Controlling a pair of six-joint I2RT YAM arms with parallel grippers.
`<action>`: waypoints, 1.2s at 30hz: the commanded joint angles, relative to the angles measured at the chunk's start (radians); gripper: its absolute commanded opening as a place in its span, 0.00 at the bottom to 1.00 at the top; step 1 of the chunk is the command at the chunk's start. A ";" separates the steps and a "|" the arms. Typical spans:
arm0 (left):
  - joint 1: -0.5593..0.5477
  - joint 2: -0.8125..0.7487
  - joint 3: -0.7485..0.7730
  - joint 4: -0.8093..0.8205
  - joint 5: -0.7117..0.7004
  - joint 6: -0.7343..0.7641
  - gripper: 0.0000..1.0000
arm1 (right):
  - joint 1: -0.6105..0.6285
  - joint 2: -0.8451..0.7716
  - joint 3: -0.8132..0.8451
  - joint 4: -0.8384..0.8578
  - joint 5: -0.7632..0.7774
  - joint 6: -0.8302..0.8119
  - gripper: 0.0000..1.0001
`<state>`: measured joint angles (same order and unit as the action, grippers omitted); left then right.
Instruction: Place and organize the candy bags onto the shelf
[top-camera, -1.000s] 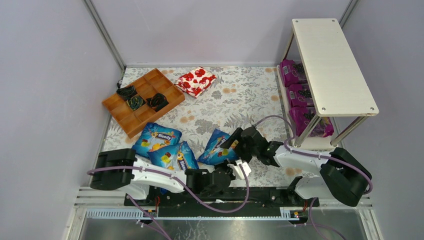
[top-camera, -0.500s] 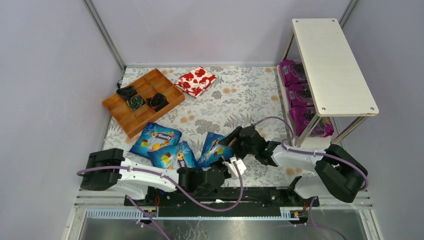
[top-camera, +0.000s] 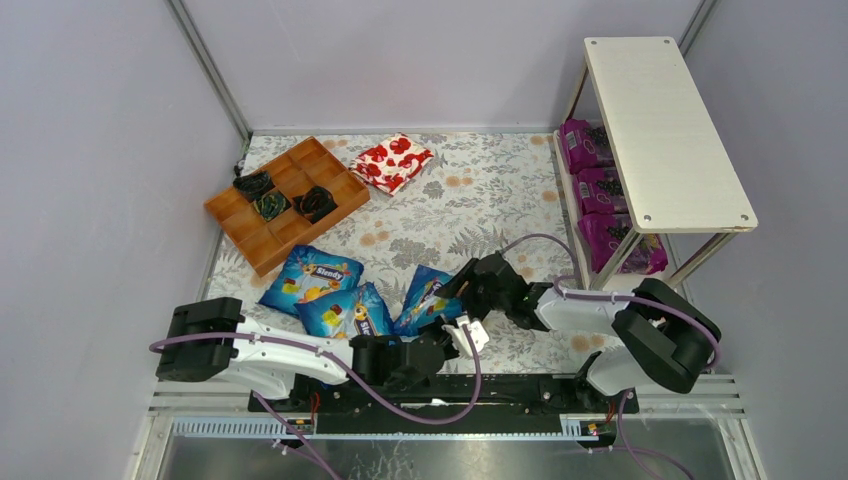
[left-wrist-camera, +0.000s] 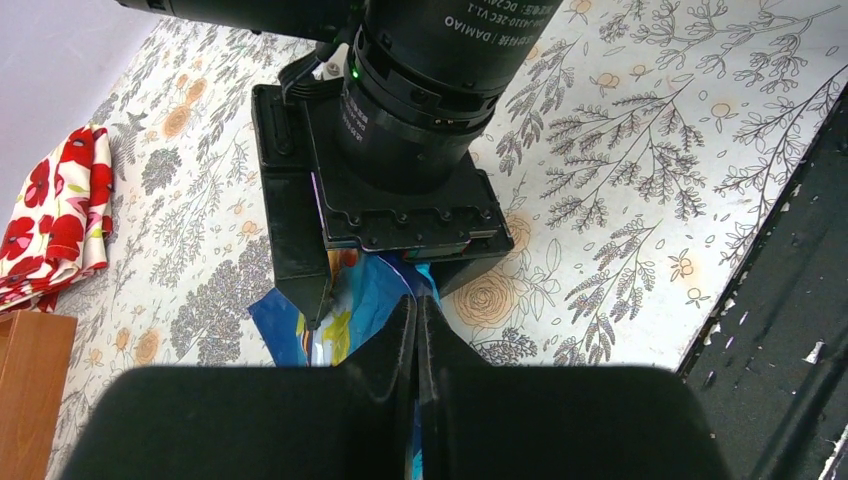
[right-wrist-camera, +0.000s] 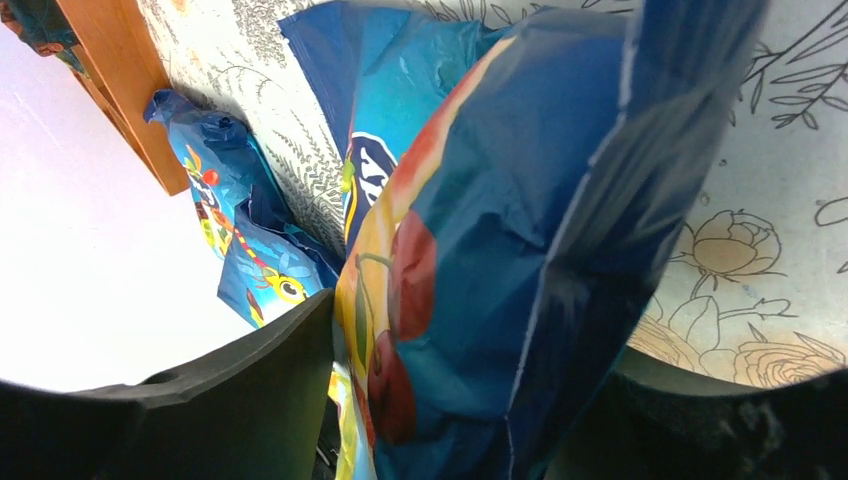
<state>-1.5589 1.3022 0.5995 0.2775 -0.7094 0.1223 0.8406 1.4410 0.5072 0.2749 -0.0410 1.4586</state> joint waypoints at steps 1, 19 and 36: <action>-0.006 -0.038 0.019 0.086 0.017 -0.013 0.00 | 0.005 -0.071 0.018 0.002 0.061 -0.043 0.68; -0.005 -0.162 0.051 -0.033 0.008 -0.091 0.81 | 0.004 -0.092 0.109 -0.043 0.067 -0.231 0.22; 0.092 -0.576 0.147 0.037 -0.316 0.114 0.95 | 0.026 -0.199 0.378 -0.181 -0.037 -0.712 0.17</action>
<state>-1.5066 0.7475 0.6895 0.1833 -0.8974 0.1371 0.8444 1.3190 0.7292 0.0357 -0.0113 0.8955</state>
